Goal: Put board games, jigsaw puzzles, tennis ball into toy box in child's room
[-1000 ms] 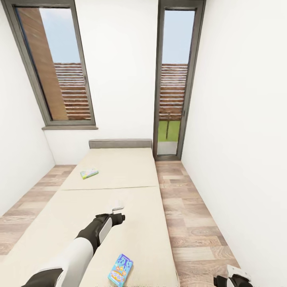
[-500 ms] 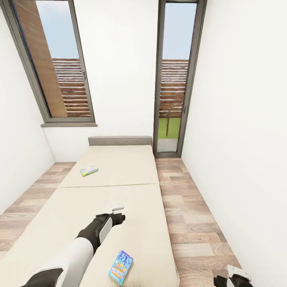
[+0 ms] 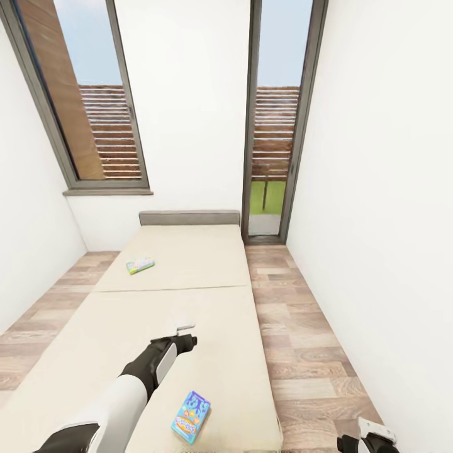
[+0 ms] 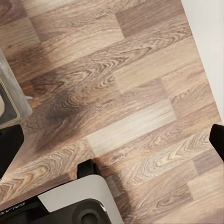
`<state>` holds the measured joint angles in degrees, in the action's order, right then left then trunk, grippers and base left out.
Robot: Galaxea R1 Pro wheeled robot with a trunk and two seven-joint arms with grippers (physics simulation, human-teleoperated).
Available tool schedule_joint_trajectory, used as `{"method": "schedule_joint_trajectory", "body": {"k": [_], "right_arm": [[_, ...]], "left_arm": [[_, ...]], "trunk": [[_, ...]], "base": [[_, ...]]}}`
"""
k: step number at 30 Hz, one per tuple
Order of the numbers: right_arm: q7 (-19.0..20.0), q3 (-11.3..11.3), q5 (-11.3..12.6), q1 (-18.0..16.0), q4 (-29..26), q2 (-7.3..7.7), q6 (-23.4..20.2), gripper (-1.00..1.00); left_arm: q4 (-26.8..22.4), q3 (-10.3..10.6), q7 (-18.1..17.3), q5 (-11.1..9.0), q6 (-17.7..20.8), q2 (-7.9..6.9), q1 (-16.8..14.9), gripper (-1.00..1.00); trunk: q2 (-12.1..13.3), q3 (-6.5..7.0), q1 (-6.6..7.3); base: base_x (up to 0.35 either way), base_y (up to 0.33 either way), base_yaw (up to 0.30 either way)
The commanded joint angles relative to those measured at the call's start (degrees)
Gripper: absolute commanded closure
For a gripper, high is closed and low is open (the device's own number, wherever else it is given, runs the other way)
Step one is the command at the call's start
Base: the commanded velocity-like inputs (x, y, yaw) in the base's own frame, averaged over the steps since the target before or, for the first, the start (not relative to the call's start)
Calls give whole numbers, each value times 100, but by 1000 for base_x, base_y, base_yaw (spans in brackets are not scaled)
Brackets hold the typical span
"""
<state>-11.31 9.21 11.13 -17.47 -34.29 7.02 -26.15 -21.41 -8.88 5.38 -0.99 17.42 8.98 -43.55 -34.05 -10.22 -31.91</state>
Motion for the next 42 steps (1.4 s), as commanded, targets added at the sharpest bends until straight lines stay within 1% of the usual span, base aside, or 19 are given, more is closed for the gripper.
{"method": "schedule_joint_trajectory", "body": {"k": [1,13,20,27,42], "right_arm": [[-38,-6,59,-2,-11,1,-22,-100],[-38,-7,54,-2,-10,3,-22,-100],[-39,-7,50,-2,13,2,-18,-100],[-42,-30,33,-2,205,4,-12,-100],[-46,-31,30,-2,247,1,-13,-100]], "left_arm": [[-12,-22,16,-16,14,5,-3,-100],[-12,-37,16,-24,-18,7,-5,-100],[7,-40,16,-24,-24,13,-2,-100],[13,-35,16,-23,-38,12,-3,-100],[14,-20,16,9,-141,1,-3,-100]], "trunk": [[-9,-20,-2],[-9,-131,-2],[-9,-194,-2],[-9,-258,-2],[-9,-393,-2]], "base": [[0,0,12],[0,0,72],[0,0,128],[0,0,137],[0,0,139]]}}
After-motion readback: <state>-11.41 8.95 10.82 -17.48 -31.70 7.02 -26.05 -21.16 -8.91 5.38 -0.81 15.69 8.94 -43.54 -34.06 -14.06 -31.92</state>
